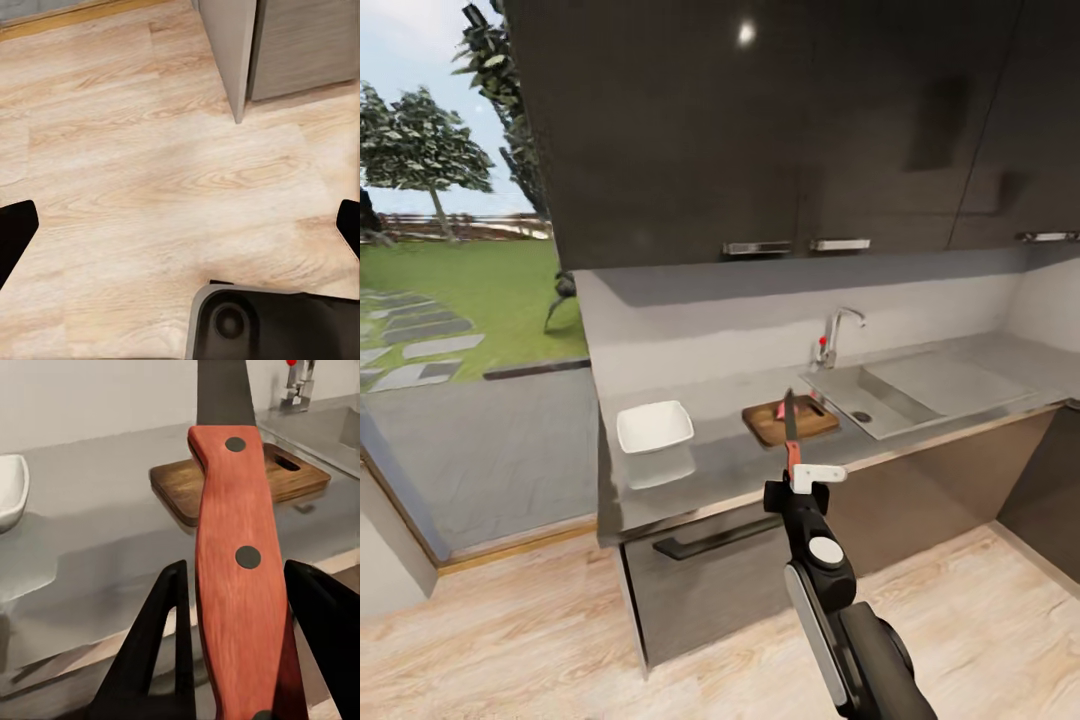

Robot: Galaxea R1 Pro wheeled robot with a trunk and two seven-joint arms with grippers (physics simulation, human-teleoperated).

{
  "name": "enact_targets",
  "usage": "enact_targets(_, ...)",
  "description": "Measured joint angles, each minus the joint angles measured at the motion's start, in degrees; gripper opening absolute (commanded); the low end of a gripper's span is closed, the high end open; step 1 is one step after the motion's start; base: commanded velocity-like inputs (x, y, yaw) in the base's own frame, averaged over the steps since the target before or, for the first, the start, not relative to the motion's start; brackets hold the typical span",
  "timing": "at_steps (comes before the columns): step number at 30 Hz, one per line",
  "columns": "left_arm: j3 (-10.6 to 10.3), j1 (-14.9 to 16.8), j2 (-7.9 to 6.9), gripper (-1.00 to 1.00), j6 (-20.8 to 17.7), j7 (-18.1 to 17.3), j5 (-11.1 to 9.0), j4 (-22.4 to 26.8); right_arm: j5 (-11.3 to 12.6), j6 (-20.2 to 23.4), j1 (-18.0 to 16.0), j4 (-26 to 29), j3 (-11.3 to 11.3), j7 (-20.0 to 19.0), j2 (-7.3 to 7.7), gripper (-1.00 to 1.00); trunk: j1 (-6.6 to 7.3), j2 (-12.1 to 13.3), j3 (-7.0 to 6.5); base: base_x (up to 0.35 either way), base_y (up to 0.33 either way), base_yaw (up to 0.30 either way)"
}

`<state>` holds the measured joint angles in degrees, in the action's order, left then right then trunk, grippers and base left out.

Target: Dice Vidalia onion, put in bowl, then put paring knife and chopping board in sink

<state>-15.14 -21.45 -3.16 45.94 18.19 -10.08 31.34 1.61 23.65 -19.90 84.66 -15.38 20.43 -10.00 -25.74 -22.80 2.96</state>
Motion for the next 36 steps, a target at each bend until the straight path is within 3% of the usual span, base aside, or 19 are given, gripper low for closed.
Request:
enact_targets(25, 0.05, 0.00, 0.00, 1.00, 0.00, -0.09, 0.07, -0.62, -0.02, 0.04, 0.00, 0.00, -0.54, 0.06, 0.00, -1.00, 0.01, 0.01, -1.73, 0.087, -0.316, 0.215)
enact_targets(36, 0.03, 0.00, 0.00, 1.00, 0.00, -0.09, 0.08, -0.69, -0.02, 0.04, 0.00, 0.00, -0.54, 0.07, 0.00, -1.00, 0.01, 0.01, -1.82, 0.084, -0.315, 0.077)
